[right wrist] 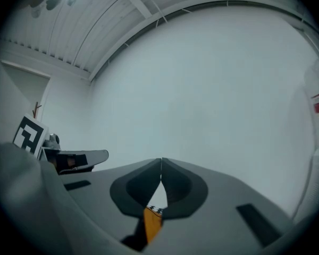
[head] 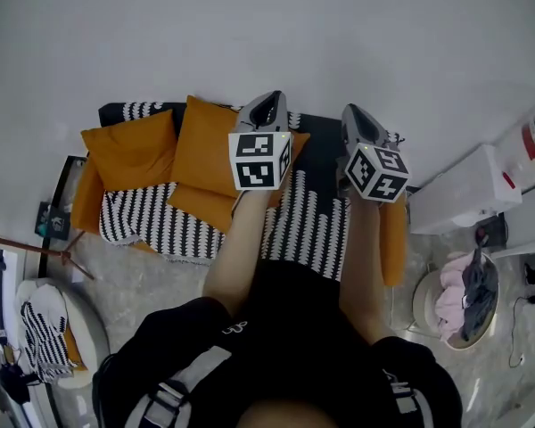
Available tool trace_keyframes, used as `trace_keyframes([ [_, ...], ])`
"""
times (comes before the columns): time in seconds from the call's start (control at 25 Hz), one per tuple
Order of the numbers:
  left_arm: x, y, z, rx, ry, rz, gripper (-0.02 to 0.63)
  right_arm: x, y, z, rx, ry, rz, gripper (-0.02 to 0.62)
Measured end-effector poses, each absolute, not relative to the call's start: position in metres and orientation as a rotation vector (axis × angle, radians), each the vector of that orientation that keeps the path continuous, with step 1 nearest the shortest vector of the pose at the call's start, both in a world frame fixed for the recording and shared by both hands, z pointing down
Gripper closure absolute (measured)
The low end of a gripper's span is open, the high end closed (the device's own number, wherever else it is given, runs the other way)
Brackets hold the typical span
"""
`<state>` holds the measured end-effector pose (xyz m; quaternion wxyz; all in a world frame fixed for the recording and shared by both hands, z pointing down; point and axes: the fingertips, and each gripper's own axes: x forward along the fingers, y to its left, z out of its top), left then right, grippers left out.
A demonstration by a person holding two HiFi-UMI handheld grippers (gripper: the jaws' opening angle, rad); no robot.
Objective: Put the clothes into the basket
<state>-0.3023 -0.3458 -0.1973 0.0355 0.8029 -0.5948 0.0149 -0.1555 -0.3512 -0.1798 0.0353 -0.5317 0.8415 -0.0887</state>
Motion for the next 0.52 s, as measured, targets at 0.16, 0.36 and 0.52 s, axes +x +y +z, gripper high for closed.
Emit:
trace_keyframes([
  [0.16, -0.303, -0.352, -0.195, 2.468, -1.818, 0.051, 0.598, -0.160, -0.357, -0.179, -1.653, 2.600, -0.247, 0.583],
  [0.36, -0.301, -0.360, -0.192, 2.476, -1.794, 0.054, 0.598, -0.167, -0.362, -0.177, -1.635, 2.618, -0.239, 0.583],
  [0.52, -0.303, -0.366, -0.192, 2.488, -1.770, 0.057, 0.598, -0.178, -0.366, -0.181, -1.618, 2.638, -0.206, 0.583],
])
